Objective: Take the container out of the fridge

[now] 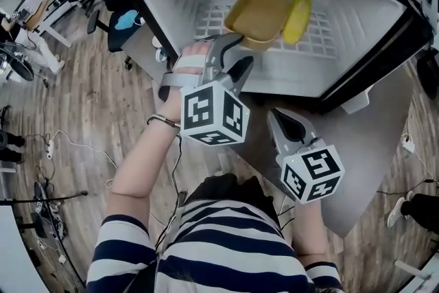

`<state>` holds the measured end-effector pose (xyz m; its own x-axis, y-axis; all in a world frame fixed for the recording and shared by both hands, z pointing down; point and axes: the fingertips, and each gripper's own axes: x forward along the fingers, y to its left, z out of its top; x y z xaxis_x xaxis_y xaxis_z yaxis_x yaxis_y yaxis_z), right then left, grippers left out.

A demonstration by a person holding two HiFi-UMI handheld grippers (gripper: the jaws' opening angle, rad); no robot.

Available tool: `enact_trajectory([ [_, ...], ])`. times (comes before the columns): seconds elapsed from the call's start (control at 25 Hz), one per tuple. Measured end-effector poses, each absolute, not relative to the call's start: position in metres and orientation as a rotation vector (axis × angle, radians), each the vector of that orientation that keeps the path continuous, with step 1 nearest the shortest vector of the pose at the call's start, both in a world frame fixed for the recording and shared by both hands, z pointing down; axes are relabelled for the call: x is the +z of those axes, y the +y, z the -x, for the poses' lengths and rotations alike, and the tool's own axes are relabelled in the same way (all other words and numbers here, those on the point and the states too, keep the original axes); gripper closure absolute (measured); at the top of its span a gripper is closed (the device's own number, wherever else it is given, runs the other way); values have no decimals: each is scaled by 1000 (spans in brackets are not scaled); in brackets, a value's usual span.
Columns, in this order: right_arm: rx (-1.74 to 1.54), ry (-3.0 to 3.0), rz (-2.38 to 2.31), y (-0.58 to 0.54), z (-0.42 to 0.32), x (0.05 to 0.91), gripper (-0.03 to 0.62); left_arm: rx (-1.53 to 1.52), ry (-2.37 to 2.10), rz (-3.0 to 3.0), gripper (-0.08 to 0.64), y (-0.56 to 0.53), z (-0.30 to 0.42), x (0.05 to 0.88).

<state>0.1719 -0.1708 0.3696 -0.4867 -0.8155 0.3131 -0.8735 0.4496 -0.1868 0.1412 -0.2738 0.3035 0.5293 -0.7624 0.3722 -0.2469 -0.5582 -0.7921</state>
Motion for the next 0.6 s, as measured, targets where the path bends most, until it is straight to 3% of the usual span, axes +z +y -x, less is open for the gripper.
enact_trajectory([
  [0.6,554,-2575,-1362,-192,-181,392,594,-1058,768,1876,560,-293,-165,320],
])
